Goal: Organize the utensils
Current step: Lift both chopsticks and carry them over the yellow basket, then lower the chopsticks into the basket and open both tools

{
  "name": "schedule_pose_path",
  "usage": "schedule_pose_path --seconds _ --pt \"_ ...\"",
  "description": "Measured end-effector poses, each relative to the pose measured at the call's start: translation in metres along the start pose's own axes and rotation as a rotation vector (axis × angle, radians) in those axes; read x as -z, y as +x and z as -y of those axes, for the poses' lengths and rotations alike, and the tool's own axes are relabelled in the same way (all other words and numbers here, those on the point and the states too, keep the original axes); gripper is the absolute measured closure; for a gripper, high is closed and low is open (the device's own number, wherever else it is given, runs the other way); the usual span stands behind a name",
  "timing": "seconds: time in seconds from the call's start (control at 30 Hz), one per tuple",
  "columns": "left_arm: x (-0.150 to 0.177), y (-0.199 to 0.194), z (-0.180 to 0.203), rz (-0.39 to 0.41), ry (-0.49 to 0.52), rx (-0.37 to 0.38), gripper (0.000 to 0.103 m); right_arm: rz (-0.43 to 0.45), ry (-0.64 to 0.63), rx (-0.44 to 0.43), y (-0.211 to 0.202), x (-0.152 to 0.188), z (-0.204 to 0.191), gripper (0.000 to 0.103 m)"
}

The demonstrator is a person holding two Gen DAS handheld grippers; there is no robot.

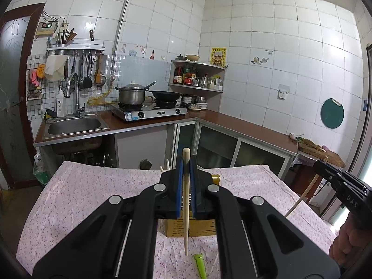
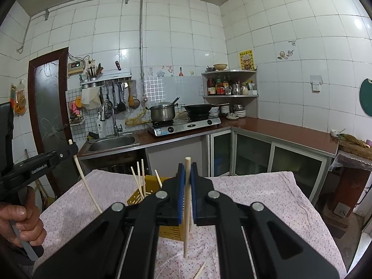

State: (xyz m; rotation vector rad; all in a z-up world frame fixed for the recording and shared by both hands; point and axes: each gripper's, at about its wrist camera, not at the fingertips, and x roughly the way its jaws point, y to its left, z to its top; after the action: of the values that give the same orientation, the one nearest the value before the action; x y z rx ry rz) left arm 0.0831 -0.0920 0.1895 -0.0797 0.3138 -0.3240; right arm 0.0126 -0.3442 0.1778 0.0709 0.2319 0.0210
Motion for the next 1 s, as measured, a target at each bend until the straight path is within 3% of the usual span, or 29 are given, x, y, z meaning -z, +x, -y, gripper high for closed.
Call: schedule_pose_path --seconds 0.67,1.0 --pt "-0.032 0.015 0.004 0.074 0.013 0.004 0.099 0.055 -0.042 -0.026 0.013 -0.028 -0.006 0.097" --pt "-0.051 0.045 0.004 0.118 0.002 0.004 0.099 0.081 -0.078 -0.046 0.048 -0.053 -0.022 0.098"
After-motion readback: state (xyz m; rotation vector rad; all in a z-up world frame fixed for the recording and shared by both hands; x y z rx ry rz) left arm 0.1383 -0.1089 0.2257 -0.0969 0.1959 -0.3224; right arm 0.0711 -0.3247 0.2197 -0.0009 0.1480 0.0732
